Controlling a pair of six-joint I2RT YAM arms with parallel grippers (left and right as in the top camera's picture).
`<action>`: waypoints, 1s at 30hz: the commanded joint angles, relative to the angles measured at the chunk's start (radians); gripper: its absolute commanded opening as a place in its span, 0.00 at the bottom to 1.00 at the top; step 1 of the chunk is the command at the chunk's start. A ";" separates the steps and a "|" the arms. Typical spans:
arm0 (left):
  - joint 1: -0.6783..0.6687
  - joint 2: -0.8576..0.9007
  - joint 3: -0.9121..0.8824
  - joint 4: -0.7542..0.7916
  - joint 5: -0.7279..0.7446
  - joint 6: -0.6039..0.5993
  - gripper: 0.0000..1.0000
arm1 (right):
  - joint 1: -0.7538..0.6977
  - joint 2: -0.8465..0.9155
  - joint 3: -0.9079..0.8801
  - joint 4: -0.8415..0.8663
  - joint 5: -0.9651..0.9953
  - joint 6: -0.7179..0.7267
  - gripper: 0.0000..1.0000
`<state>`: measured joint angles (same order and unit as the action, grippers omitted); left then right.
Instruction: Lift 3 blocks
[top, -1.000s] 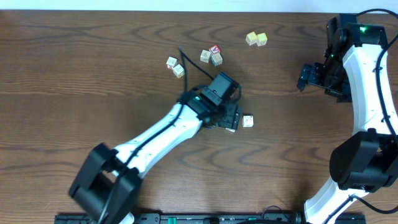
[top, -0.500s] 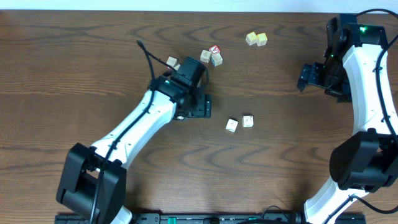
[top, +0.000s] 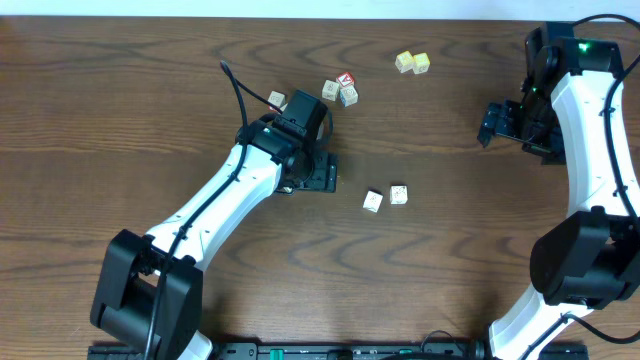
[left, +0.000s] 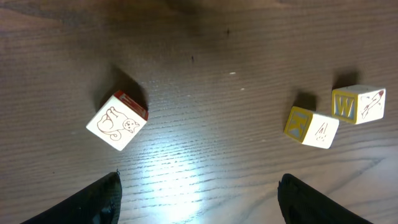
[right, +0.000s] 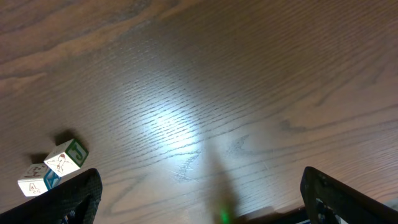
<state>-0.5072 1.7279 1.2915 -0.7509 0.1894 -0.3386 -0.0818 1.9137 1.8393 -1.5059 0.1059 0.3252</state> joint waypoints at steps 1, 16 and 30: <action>-0.013 -0.027 0.018 -0.005 0.009 0.032 0.81 | -0.002 -0.024 0.011 -0.001 0.009 -0.001 0.99; -0.068 -0.180 0.018 -0.020 0.005 0.084 0.81 | -0.002 -0.024 0.011 -0.001 0.009 -0.001 0.99; -0.068 -0.180 0.018 -0.034 -0.018 0.147 0.81 | -0.002 -0.024 0.011 -0.001 0.009 -0.001 0.99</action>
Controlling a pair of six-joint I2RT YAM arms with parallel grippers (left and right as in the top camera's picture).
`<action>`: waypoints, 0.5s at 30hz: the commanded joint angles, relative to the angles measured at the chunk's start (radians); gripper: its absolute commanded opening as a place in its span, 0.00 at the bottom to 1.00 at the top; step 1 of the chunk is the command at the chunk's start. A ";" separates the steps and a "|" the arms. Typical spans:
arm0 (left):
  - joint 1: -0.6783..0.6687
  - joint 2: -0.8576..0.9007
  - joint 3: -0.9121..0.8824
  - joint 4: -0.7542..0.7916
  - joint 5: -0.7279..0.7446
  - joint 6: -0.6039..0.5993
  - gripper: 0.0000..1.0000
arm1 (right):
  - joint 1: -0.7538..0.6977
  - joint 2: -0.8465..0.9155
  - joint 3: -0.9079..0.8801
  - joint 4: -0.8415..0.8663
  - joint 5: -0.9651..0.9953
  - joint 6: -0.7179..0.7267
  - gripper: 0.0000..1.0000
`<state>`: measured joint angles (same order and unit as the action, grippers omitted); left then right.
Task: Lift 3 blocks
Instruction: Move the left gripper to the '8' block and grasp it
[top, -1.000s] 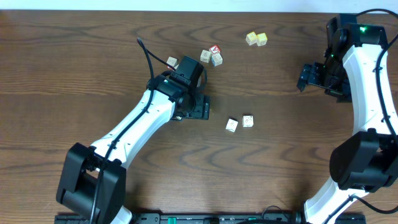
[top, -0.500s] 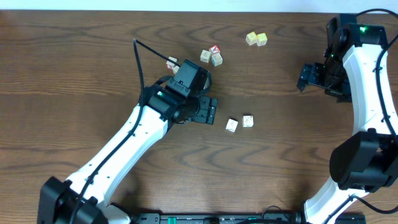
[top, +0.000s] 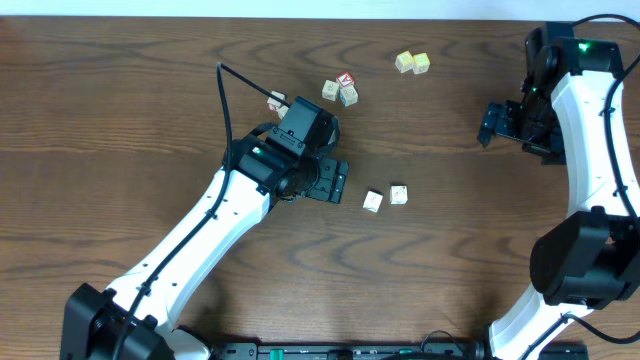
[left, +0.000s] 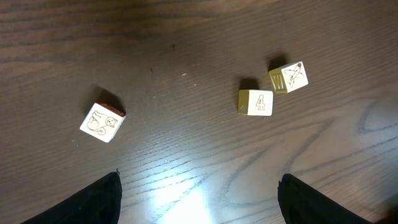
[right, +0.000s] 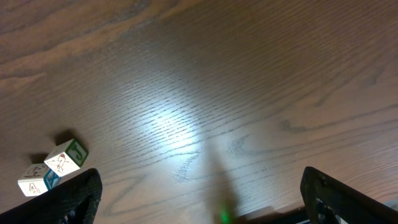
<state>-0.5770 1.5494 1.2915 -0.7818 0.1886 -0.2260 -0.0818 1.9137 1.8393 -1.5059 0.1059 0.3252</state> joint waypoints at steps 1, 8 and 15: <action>0.002 -0.002 0.018 -0.003 -0.032 0.035 0.80 | -0.002 -0.024 0.011 -0.001 0.009 -0.001 0.99; 0.002 -0.031 0.018 -0.014 -0.167 0.034 0.81 | -0.002 -0.024 0.011 -0.001 0.009 -0.001 0.99; 0.014 -0.048 0.018 -0.043 -0.279 0.010 0.80 | -0.002 -0.024 0.011 -0.001 0.009 -0.001 0.99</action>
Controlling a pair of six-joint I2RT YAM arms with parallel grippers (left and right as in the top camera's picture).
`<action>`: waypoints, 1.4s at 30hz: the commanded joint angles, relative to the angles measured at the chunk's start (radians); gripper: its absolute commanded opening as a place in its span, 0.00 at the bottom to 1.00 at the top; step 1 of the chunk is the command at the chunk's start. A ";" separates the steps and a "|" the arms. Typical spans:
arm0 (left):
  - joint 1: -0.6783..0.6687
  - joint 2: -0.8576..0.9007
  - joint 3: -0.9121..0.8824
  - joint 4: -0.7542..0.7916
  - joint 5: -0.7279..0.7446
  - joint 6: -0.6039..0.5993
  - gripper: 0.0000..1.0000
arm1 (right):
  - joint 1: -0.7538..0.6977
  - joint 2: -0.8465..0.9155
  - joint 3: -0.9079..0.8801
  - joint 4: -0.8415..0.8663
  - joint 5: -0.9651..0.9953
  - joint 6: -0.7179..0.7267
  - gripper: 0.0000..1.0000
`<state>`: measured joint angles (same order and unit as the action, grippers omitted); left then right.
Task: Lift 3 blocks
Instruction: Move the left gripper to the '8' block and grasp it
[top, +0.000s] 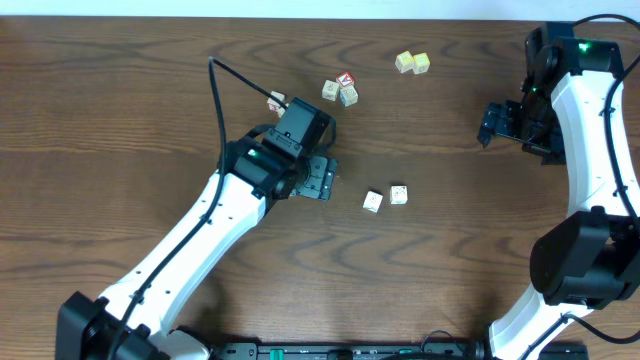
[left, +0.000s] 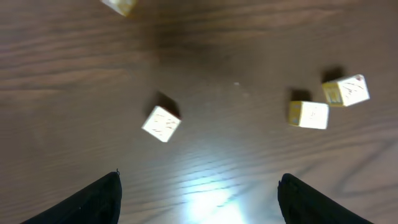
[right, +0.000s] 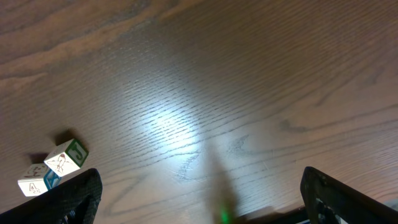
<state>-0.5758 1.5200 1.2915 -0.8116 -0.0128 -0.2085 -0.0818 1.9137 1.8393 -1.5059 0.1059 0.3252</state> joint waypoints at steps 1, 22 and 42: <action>0.018 -0.019 0.018 -0.021 -0.085 -0.017 0.81 | -0.002 -0.024 0.011 -0.001 0.009 -0.001 0.99; 0.331 -0.016 0.016 0.028 -0.024 -0.128 0.81 | -0.002 -0.024 0.011 -0.001 0.009 -0.001 0.99; 0.273 0.249 -0.015 0.072 0.140 -0.580 0.80 | -0.002 -0.024 0.011 -0.001 0.009 -0.001 0.99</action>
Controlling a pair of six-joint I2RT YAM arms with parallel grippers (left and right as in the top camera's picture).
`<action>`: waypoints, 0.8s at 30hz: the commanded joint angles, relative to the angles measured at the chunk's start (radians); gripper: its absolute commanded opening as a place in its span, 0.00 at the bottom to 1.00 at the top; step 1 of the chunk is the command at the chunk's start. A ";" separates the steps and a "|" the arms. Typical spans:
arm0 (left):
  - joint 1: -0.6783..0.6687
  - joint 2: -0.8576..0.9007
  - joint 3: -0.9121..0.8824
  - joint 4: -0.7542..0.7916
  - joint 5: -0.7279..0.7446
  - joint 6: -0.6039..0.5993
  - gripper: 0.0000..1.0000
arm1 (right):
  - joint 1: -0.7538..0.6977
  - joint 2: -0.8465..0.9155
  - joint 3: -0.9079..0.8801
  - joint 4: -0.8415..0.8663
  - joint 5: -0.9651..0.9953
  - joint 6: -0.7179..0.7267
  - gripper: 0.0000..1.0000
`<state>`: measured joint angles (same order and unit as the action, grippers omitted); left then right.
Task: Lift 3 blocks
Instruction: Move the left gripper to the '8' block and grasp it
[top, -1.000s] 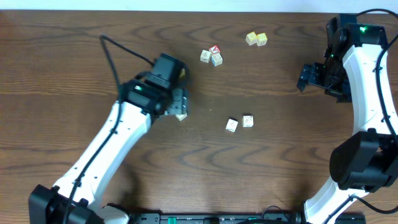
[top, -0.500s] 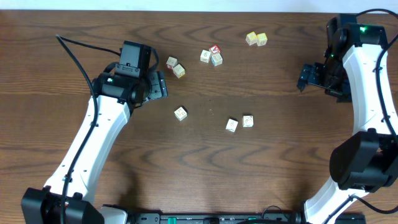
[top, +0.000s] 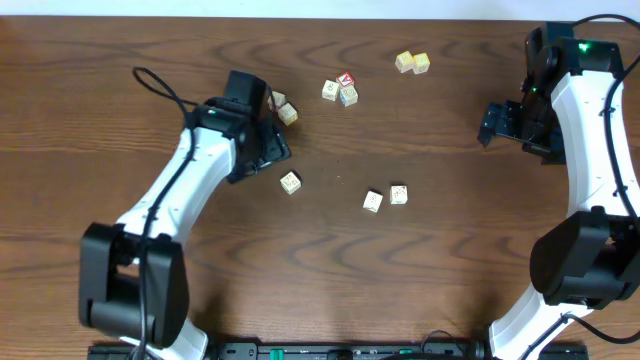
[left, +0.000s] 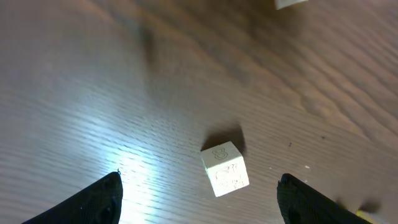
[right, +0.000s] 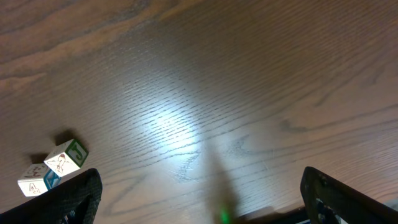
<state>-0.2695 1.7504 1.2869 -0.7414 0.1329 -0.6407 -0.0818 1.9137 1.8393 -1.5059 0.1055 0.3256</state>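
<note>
Several small wooden blocks lie scattered on the brown table (top: 120, 60). One pale block (top: 290, 182) lies alone just in front of my left gripper (top: 266, 148); in the left wrist view this block (left: 225, 169) sits between and beyond the wide-apart fingers (left: 99, 199), untouched. My left gripper (left: 199, 205) is open and empty. Two more blocks (top: 283, 108) lie right beside the left wrist. My right gripper (top: 497, 122) hovers at the far right, open and empty (right: 199, 205), with two blocks (right: 55, 167) at the left edge of its view.
A cluster of three blocks (top: 341, 89) lies at the back centre, a yellowish pair (top: 412, 62) further right, and another pair (top: 385, 197) in the middle. The left arm's cable (top: 165, 85) loops over the table at the left.
My left gripper has moved from the table's middle to the left and back, uncovering the lone pale block. It is still open and empty. The right arm has not moved.
My left gripper hung open over the middle of the table above a cat-printed block, then higher with three blocks in view, then shifted slightly. Now it is further left and back, open over one pale block. The right arm stayed put throughout.
</note>
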 joint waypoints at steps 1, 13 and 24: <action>-0.047 0.029 -0.011 0.002 -0.029 -0.183 0.80 | -0.002 -0.024 0.011 -0.001 0.010 -0.001 0.99; -0.193 0.139 -0.011 0.019 -0.190 -0.507 0.80 | -0.002 -0.024 0.011 -0.001 0.010 -0.001 0.99; -0.205 0.196 -0.012 0.055 -0.195 -0.525 0.70 | -0.002 -0.024 0.011 -0.001 0.010 -0.001 0.99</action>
<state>-0.4744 1.9285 1.2869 -0.6914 -0.0334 -1.1419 -0.0818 1.9137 1.8393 -1.5059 0.1055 0.3256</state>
